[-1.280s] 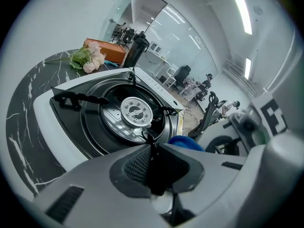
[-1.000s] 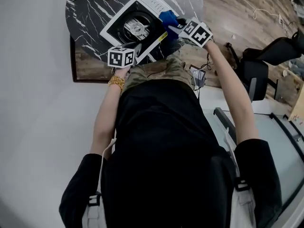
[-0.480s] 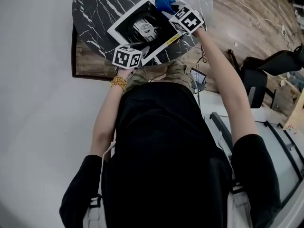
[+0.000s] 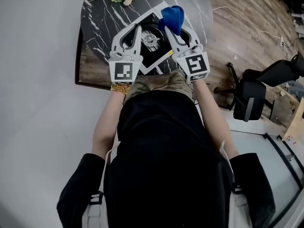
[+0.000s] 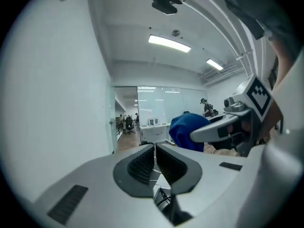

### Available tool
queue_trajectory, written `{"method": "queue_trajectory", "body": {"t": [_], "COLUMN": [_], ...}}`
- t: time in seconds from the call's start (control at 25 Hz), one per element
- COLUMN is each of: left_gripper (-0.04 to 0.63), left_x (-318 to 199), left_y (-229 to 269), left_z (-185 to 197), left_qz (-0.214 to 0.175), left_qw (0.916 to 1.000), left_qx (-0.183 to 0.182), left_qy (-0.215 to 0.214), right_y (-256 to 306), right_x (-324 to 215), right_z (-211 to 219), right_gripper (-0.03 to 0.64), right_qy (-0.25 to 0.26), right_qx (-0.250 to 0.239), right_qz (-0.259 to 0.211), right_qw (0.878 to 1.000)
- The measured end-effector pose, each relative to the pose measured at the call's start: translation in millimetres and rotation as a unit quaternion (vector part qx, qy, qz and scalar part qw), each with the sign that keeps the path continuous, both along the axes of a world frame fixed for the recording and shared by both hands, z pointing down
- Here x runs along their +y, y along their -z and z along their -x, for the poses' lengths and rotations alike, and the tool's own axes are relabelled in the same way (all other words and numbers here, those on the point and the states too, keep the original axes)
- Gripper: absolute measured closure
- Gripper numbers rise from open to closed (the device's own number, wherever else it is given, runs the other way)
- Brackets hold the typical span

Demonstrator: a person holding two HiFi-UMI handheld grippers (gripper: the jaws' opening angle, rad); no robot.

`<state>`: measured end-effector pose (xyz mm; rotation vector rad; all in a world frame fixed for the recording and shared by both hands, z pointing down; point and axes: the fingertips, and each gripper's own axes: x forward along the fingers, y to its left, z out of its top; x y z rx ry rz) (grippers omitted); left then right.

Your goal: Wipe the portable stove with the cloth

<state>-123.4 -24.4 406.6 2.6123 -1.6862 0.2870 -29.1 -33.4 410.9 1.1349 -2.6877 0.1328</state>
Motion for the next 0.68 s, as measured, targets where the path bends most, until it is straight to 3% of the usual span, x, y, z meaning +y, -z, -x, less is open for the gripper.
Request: {"method": "queue_trajectory", "body": {"t": [0.68], "left_gripper": [0.577], "left_x": [27.7], "left_y": [-17.7], "left_z": [-23.3], "left_qz": [0.033], "left_qw": [0.9993], "left_qx": [-0.017], "left_qy": [0.002], "right_y": [-1.8], "right_x": [22.3], "right_z": [3.5], "right_gripper": [0.575], "right_qy": [0.020], "right_qx": [-0.007], "right_qz": [0.006], "right_qw": [1.000]}}
